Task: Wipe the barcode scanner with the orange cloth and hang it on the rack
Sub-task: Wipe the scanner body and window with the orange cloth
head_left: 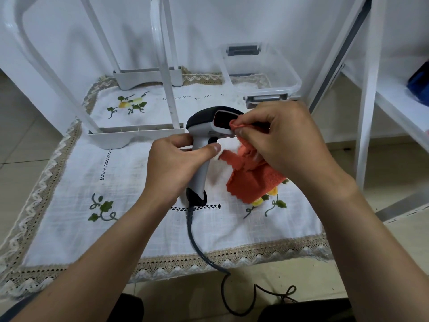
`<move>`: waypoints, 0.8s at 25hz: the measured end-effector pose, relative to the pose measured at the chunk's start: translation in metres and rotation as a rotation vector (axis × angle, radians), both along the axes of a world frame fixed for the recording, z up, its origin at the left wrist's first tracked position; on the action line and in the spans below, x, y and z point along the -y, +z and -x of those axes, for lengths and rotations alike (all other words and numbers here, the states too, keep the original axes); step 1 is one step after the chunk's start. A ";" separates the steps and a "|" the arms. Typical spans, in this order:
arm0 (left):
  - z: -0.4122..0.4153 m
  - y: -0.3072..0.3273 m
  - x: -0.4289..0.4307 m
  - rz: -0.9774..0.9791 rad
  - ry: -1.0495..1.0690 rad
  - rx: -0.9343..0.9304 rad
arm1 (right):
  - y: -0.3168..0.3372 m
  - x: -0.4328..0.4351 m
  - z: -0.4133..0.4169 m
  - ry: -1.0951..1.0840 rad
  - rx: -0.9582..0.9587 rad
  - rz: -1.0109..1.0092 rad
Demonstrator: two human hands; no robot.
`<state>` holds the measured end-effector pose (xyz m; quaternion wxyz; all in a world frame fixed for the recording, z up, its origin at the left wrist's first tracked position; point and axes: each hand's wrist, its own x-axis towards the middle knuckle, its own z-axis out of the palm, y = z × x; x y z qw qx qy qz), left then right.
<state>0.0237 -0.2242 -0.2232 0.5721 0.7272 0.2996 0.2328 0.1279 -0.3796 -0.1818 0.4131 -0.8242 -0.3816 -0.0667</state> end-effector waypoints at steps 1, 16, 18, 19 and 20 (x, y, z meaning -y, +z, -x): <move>0.000 0.000 0.000 0.000 0.003 -0.004 | 0.000 0.000 -0.001 -0.021 0.000 -0.017; -0.002 -0.003 -0.001 0.000 0.018 -0.006 | 0.003 0.003 0.002 -0.033 -0.186 -0.024; -0.001 -0.002 -0.002 0.003 0.024 -0.005 | 0.002 0.002 0.003 -0.025 -0.198 -0.023; -0.001 -0.001 -0.002 0.002 0.023 -0.004 | 0.002 0.001 0.003 -0.041 -0.216 -0.055; -0.001 -0.001 -0.001 0.002 0.021 -0.001 | 0.001 0.001 0.002 -0.054 -0.223 -0.080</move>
